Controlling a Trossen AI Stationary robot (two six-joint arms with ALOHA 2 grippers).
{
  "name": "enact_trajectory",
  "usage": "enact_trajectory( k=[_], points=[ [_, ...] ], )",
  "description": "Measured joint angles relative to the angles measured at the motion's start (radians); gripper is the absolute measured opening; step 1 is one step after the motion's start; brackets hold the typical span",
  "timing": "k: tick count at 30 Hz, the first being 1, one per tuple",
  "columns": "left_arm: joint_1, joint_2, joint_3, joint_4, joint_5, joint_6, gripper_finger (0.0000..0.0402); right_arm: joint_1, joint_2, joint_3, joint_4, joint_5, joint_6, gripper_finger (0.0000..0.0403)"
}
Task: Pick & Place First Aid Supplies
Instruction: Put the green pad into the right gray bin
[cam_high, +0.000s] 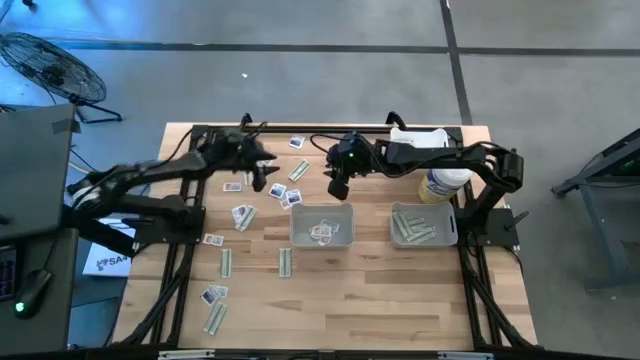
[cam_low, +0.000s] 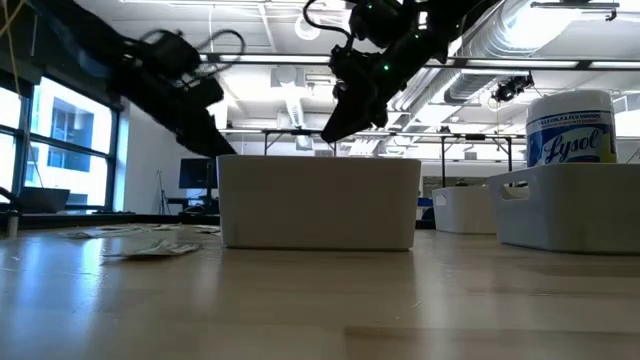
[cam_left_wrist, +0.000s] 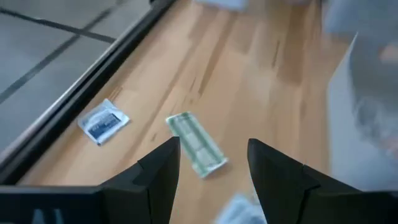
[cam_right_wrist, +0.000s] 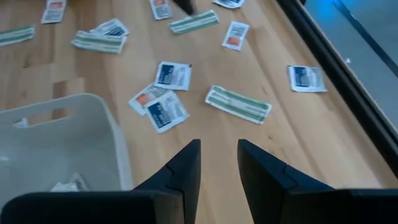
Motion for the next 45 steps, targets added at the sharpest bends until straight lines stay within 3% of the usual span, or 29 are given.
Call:
enact_trajectory(
  k=[5,16,38,45],
  points=[
    [0.048,0.209,0.132,-0.108,0.075,0.282,0.0185,0.033,0.000,0.000,-0.001,-0.001,0.000,0.0099],
    [-0.027,0.500,0.344,-0.285,-0.055,0.502,0.0185,0.064,0.000,0.000,-0.001,0.002,0.000,0.0099],
    [-0.077,0.610,0.363,-0.203,-0.063,0.546,0.0183,0.064,0.000,0.000,-0.002,0.014,0.000,0.0098],
    [-0.078,0.611,0.364,-0.243,-0.044,0.518,0.0121,0.062,0.000,0.000,-0.003,0.013,0.000,0.0098]
  ],
)
